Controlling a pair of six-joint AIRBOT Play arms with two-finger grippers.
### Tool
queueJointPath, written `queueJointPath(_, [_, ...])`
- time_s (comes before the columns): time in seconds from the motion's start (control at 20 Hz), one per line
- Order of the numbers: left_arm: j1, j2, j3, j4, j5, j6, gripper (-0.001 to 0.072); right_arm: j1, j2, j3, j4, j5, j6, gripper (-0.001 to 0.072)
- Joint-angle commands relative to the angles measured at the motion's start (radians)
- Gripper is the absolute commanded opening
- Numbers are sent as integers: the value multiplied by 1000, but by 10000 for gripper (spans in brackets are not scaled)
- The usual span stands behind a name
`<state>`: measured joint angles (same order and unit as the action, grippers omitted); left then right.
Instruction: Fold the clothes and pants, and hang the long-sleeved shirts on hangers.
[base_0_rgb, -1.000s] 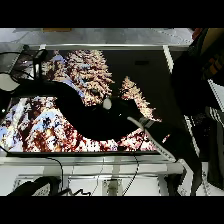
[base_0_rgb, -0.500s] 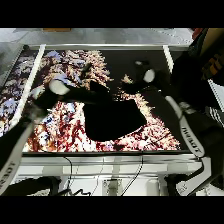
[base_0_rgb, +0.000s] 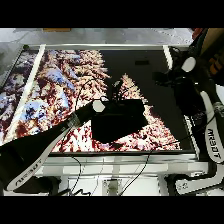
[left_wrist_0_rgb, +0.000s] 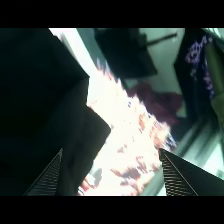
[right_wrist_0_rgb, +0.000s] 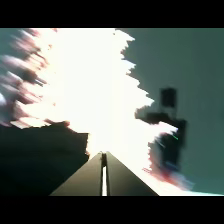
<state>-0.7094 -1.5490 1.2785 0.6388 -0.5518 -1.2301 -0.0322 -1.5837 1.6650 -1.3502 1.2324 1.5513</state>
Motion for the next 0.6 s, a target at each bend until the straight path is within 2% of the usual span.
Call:
queueJointPath(0.0, [52, 43, 1, 109, 14, 18, 699, -113, 8, -70, 30, 133, -277, 13])
queueJointPath(0.05, [82, 60, 1, 165, 0, 18, 681, -146, 9, -115, 100, 156, -338, 13])
queueJointPath(0.15, [137, 77, 1, 270, -34, 18, 421, -212, 9, -233, 359, 164, -438, 13])
queueJointPath(0.2, [163, 78, 1, 307, -63, 18, 322, -231, 9, -295, 476, 153, -447, 15])
queueJointPath(0.25, [189, 78, 1, 330, -101, 18, 274, -233, 9, -344, 536, 127, -446, 81])
queueJointPath(0.35, [229, 77, 1, 334, -155, 18, 273, -206, 9, -417, 559, 72, -438, 662])
queueJointPath(0.4, [242, 77, 1, 334, -172, 18, 272, -179, 8, -446, 556, 47, -434, 709])
queueJointPath(0.45, [249, 77, 1, 334, -178, 18, 242, -150, 8, -466, 542, 16, -418, 709])
queueJointPath(0.5, [250, 77, 1, 335, -179, 18, 146, -114, 8, -483, 514, -26, -377, 709])
queueJointPath(0.55, [250, 77, 1, 335, -179, 18, 83, -79, 4, -487, 495, -58, -351, 709])
